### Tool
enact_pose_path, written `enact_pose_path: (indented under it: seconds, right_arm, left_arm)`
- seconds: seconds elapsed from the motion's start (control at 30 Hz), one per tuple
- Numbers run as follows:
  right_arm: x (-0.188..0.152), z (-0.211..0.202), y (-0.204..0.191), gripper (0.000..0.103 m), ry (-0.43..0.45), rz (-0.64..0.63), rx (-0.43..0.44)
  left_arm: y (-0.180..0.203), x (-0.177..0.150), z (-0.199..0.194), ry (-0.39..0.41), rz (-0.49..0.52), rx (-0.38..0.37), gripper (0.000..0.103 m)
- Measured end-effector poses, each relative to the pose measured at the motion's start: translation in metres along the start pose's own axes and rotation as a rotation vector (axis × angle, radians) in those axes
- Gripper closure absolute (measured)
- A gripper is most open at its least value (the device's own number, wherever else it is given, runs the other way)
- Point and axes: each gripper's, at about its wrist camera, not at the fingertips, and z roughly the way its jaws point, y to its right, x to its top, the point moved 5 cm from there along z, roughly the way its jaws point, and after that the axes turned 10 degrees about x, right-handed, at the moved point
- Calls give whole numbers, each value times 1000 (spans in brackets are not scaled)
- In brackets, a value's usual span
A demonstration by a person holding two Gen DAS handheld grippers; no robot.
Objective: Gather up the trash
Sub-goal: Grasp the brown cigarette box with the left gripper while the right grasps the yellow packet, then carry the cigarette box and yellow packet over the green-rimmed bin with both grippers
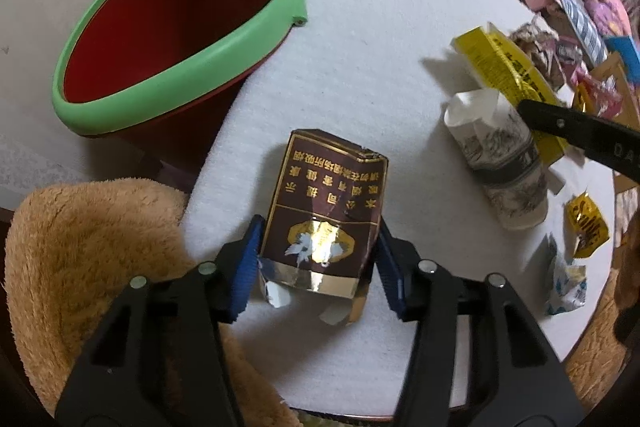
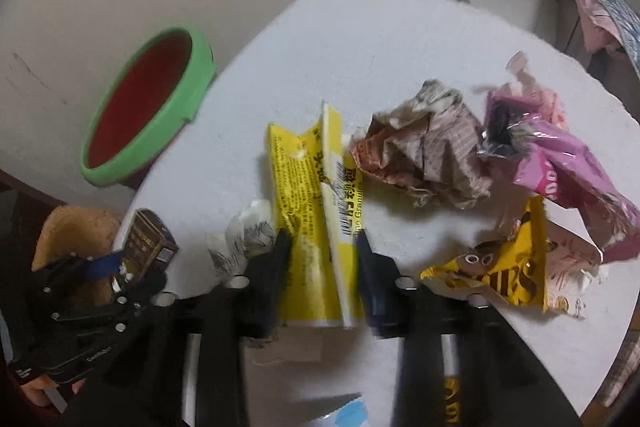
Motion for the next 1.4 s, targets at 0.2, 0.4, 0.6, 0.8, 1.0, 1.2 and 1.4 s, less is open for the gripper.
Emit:
enact_pose_path:
  seconds: [0.2, 0.4, 0.6, 0.8, 1.0, 1.2, 1.4]
  right_arm:
    - [1, -49, -23, 74, 162, -23, -3]
    - [-2, -68, -45, 74, 216, -30, 23]
    - [-1, -71, -66, 74, 232, -38, 44]
    - [-1, -58, -77, 74, 222, -10, 84]
    - [-9, -50, -88, 74, 206, 0, 101]
    - [-11, -42, -86, 74, 193, 28, 104]
    - [-11, -44, -91, 74, 197, 35, 117]
  left_arm:
    - [-6, 2, -7, 40, -44, 2, 54]
    - [-13, 2, -21, 85, -78, 8, 54]
    - [-33, 8, -51, 180, -102, 81, 54]
    - [-62, 24, -63, 228, -132, 156, 54]
    - [-83, 18, -69, 244, -171, 186, 54]
    - [-87, 19, -58, 213, -175, 182, 54]
    - [-91, 19, -65, 232, -182, 185, 54]
